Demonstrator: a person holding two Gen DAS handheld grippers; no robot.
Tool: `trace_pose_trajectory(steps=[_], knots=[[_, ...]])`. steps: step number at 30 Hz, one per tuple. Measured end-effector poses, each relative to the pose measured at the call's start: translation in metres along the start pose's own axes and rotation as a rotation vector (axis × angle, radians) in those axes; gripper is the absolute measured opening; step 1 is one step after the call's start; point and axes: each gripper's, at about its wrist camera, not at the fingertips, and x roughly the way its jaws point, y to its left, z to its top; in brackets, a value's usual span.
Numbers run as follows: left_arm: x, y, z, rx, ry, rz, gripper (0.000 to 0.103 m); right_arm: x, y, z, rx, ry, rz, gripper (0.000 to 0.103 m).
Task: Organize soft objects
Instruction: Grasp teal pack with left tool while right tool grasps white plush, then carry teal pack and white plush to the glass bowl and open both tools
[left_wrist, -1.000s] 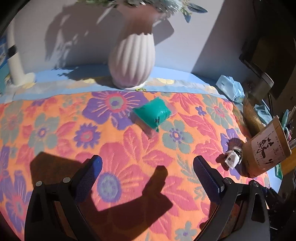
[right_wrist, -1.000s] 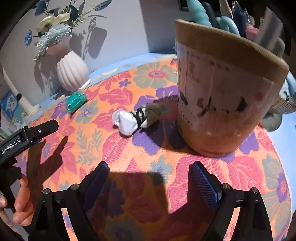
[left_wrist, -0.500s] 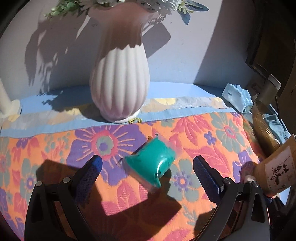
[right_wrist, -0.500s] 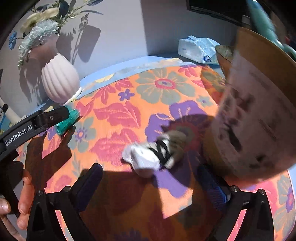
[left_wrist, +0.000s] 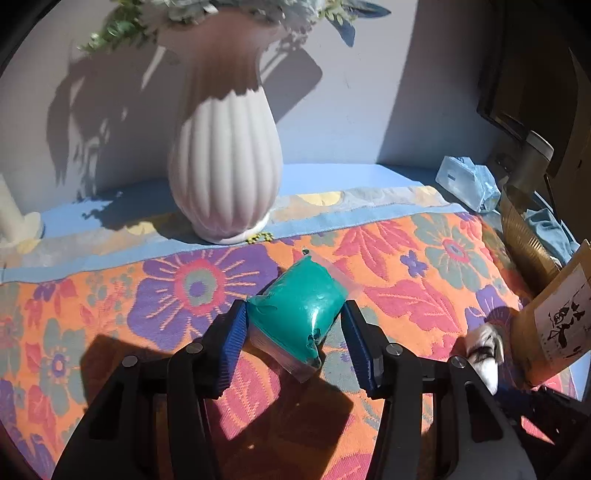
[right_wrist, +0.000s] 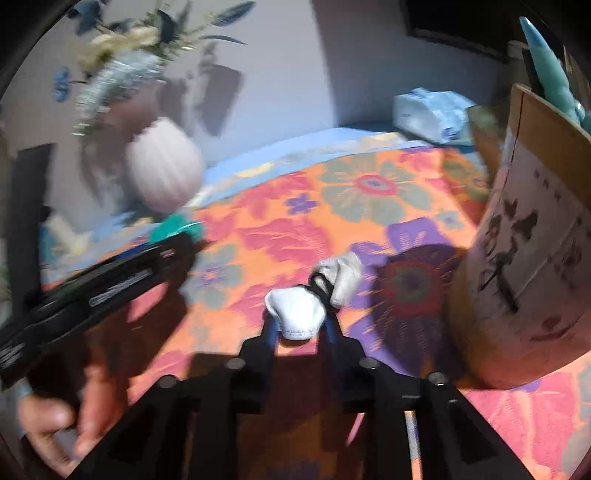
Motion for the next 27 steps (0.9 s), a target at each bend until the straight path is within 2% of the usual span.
trace_pose_trajectory(steps=[8, 15, 18, 21, 22, 27], knots=[[-0.036, -0.009, -0.024, -0.029, -0.024, -0.013, 0.049, -0.041, -0.002, -0.026, -0.070, -0.054, 0.146, 0.022], [-0.083, -0.030, -0.016, -0.032, -0.098, -0.054, 0.049, -0.077, -0.017, -0.036, -0.063, -0.068, 0.181, 0.022], [-0.110, -0.052, 0.002, -0.012, -0.159, -0.070, 0.049, -0.105, -0.023, -0.029, -0.060, -0.122, 0.170, 0.022], [-0.136, -0.085, 0.024, 0.028, -0.222, -0.107, 0.049, -0.143, -0.030, -0.018, -0.059, -0.213, 0.157, 0.022], [-0.143, -0.095, 0.031, 0.042, -0.206, -0.151, 0.049, -0.154, -0.032, -0.014, -0.060, -0.239, 0.144, 0.022], [-0.164, -0.167, 0.073, 0.186, -0.242, -0.193, 0.049, -0.202, -0.066, 0.011, -0.019, -0.345, 0.045, 0.022]])
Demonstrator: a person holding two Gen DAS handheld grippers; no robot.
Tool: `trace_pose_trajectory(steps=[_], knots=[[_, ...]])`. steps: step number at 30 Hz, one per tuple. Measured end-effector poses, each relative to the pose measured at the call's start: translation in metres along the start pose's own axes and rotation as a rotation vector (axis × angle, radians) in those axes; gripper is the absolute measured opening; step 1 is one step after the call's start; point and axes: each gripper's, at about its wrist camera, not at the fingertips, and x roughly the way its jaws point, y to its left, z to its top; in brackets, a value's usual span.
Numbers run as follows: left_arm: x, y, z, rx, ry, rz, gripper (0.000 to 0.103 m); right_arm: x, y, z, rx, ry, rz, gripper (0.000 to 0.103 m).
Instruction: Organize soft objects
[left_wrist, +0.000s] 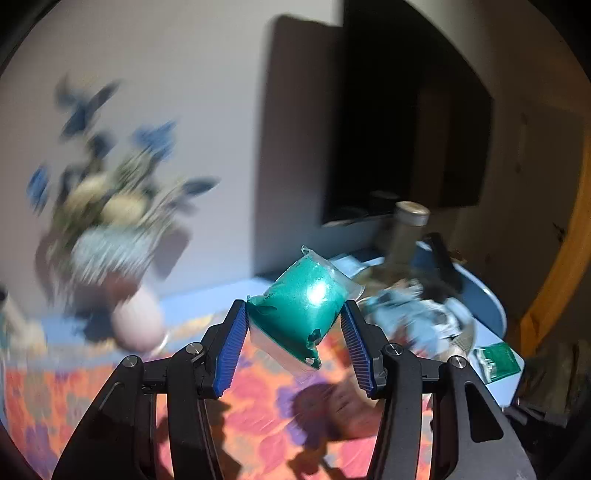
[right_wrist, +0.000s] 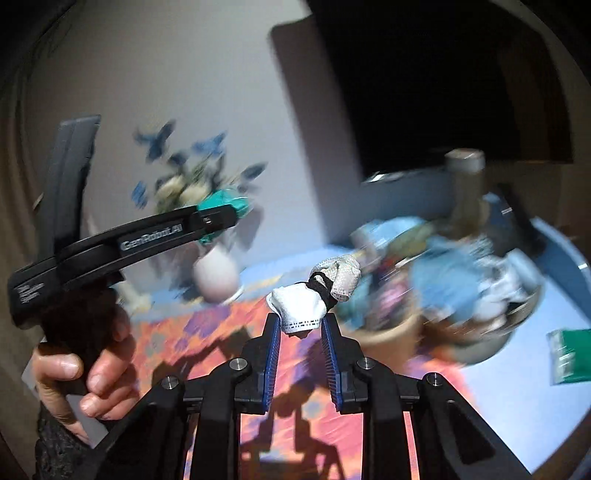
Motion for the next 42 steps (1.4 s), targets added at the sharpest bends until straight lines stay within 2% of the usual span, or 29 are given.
trace_pose_trajectory(steps=[4, 9, 12, 17, 19, 20, 21, 22, 23, 24, 25, 29, 32, 35, 37, 39, 42], knots=[[0.018, -0.047, 0.035, 0.096, 0.009, -0.052, 0.049, -0.007, -0.052, 0.030, 0.082, -0.018, -0.087, 0.022], [0.066, -0.089, 0.059, 0.172, 0.081, -0.078, 0.049, 0.004, -0.119, 0.062, 0.140, -0.005, -0.193, 0.022], [0.097, -0.101, 0.064, 0.184, 0.134, -0.116, 0.049, 0.019, -0.141, 0.074, 0.138, 0.013, -0.238, 0.022], [0.126, -0.112, 0.065, 0.213, 0.170, -0.140, 0.049, 0.045, -0.168, 0.091, 0.139, 0.040, -0.271, 0.022], [0.134, -0.114, 0.064, 0.217, 0.183, -0.156, 0.053, 0.056, -0.176, 0.094, 0.137, 0.051, -0.283, 0.022], [0.137, -0.117, 0.064, 0.220, 0.197, -0.159, 0.061, 0.063, -0.180, 0.096, 0.132, 0.064, -0.286, 0.024], [0.141, -0.119, 0.063, 0.221, 0.205, -0.159, 0.078, 0.071, -0.183, 0.097, 0.127, 0.086, -0.287, 0.031], [0.143, -0.120, 0.063, 0.222, 0.203, -0.154, 0.081, 0.079, -0.188, 0.097, 0.131, 0.111, -0.289, 0.046], [0.143, -0.119, 0.062, 0.223, 0.196, -0.150, 0.084, 0.084, -0.193, 0.096, 0.139, 0.125, -0.289, 0.054], [0.140, -0.118, 0.061, 0.226, 0.193, -0.146, 0.084, 0.086, -0.197, 0.095, 0.145, 0.128, -0.291, 0.059], [0.139, -0.117, 0.061, 0.225, 0.195, -0.142, 0.084, 0.086, -0.200, 0.093, 0.152, 0.129, -0.292, 0.059], [0.120, -0.103, 0.061, 0.198, 0.184, -0.106, 0.084, 0.070, -0.198, 0.087, 0.168, 0.124, -0.276, 0.059], [0.086, -0.084, 0.060, 0.178, 0.138, -0.055, 0.084, 0.054, -0.186, 0.087, 0.165, 0.107, -0.258, 0.059], [0.037, -0.061, 0.055, 0.167, 0.080, 0.011, 0.086, 0.033, -0.164, 0.085, 0.138, 0.075, -0.236, 0.065], [-0.002, -0.042, 0.049, 0.150, 0.061, 0.029, 0.087, 0.018, -0.140, 0.080, 0.108, 0.058, -0.206, 0.075], [-0.041, -0.020, 0.039, 0.137, 0.050, 0.030, 0.097, 0.007, -0.118, 0.074, 0.072, 0.049, -0.168, 0.076], [-0.101, 0.011, 0.025, 0.135, -0.008, 0.157, 0.102, -0.011, -0.078, 0.057, 0.009, 0.042, -0.109, 0.082]])
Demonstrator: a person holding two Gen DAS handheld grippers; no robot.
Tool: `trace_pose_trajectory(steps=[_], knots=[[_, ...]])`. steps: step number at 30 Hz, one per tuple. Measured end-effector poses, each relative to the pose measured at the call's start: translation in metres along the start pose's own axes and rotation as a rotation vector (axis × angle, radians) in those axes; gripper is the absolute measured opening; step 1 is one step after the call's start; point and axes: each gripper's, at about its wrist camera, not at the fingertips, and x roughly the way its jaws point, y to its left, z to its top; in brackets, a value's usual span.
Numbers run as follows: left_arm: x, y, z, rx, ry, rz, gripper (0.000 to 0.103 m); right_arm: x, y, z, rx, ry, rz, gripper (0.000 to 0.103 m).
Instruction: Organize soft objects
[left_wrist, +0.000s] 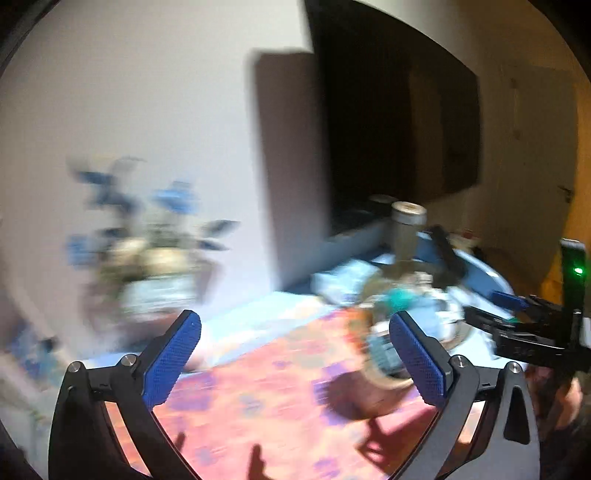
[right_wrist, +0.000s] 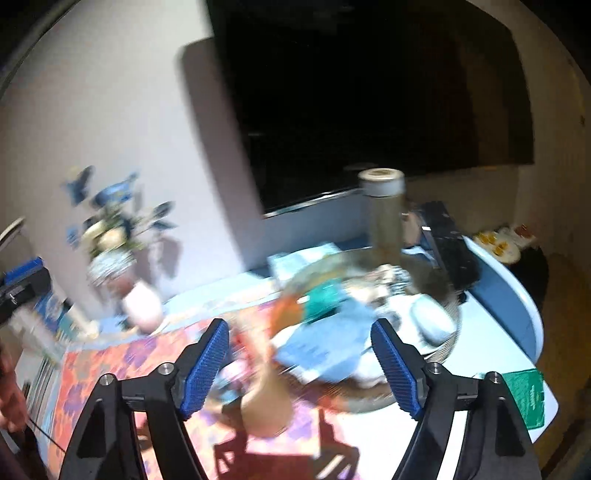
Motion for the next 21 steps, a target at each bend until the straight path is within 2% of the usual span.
trace_pose_trajectory(steps=[2, 5, 6, 8, 9, 10, 11, 12, 15, 18, 21], knots=[[-0.036, 0.021, -0.010, -0.011, -0.035, 0.080, 0.102, -0.009, 0.023, -0.012, -0.020, -0.002, 0.053, 0.084], [-0.070, 0.040, -0.028, -0.039, -0.071, 0.140, 0.102, -0.013, 0.059, -0.029, -0.052, 0.010, 0.127, 0.084], [-0.079, 0.046, -0.041, -0.062, -0.073, 0.139, 0.102, -0.013, 0.074, -0.036, -0.072, 0.018, 0.153, 0.085], [-0.083, 0.057, -0.061, -0.122, -0.051, 0.090, 0.102, -0.008, 0.106, -0.049, -0.129, 0.049, 0.197, 0.092], [-0.082, 0.064, -0.077, -0.165, -0.031, 0.049, 0.102, -0.003, 0.124, -0.057, -0.164, 0.078, 0.219, 0.093], [-0.081, 0.069, -0.088, -0.188, -0.023, 0.046, 0.102, 0.000, 0.134, -0.063, -0.183, 0.099, 0.228, 0.093], [-0.075, 0.073, -0.099, -0.214, -0.018, 0.075, 0.102, 0.006, 0.145, -0.068, -0.205, 0.119, 0.224, 0.093], [-0.067, 0.079, -0.115, -0.244, -0.014, 0.146, 0.102, 0.012, 0.158, -0.076, -0.240, 0.131, 0.205, 0.093], [-0.035, 0.088, -0.148, -0.291, 0.043, 0.267, 0.102, 0.031, 0.181, -0.094, -0.327, 0.120, 0.151, 0.093], [0.003, 0.095, -0.176, -0.326, 0.122, 0.327, 0.102, 0.062, 0.193, -0.114, -0.380, 0.132, 0.114, 0.093], [0.036, 0.097, -0.200, -0.341, 0.207, 0.343, 0.102, 0.092, 0.200, -0.131, -0.396, 0.150, 0.113, 0.093]])
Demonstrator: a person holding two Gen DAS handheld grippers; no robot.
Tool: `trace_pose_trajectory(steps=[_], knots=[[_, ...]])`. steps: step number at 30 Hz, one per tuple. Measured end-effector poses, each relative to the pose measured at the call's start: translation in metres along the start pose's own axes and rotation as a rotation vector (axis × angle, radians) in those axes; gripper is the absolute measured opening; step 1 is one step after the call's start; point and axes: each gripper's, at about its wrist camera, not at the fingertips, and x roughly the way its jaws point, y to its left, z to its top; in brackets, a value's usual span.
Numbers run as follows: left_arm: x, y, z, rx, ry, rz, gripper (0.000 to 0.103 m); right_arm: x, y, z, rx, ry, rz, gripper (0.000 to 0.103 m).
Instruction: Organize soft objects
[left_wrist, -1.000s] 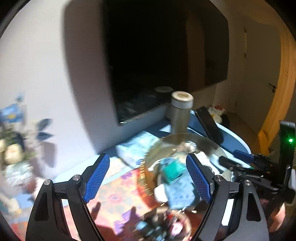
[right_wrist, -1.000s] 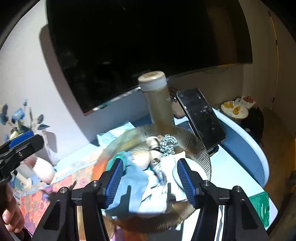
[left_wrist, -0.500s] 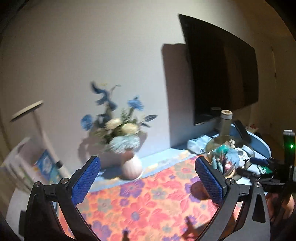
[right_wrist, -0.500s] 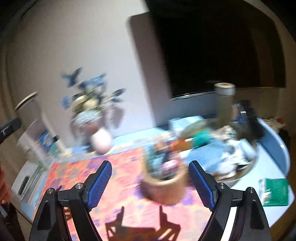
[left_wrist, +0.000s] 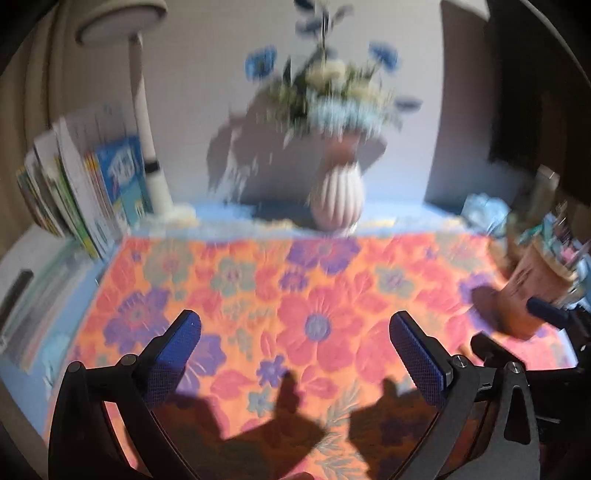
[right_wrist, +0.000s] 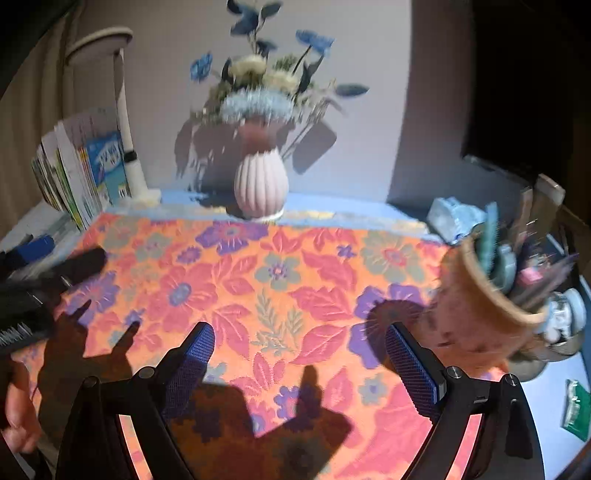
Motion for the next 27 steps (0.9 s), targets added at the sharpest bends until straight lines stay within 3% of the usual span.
trace_pose_trajectory(steps=[7, 10, 13, 18, 27], knots=[[0.045, -0.005, -0.028, -0.014, 0.082, 0.016, 0.102, 0.035, 0.007, -0.007, -0.007, 0.022, 0.002, 0.093], [0.055, -0.006, -0.036, -0.006, 0.114, 0.060, 0.102, 0.044, 0.003, -0.011, 0.010, 0.032, 0.000, 0.093], [0.051, -0.008, -0.037, -0.002, 0.095, 0.060, 0.102, 0.053, -0.003, -0.015, 0.044, 0.061, -0.005, 0.093], [0.057, -0.015, -0.039, 0.029, 0.120, 0.057, 0.102, 0.049, -0.007, -0.017, 0.067, 0.032, 0.001, 0.093], [0.057, -0.003, -0.038, -0.030, 0.123, 0.054, 0.102, 0.055, -0.017, -0.018, 0.118, 0.066, 0.046, 0.093]])
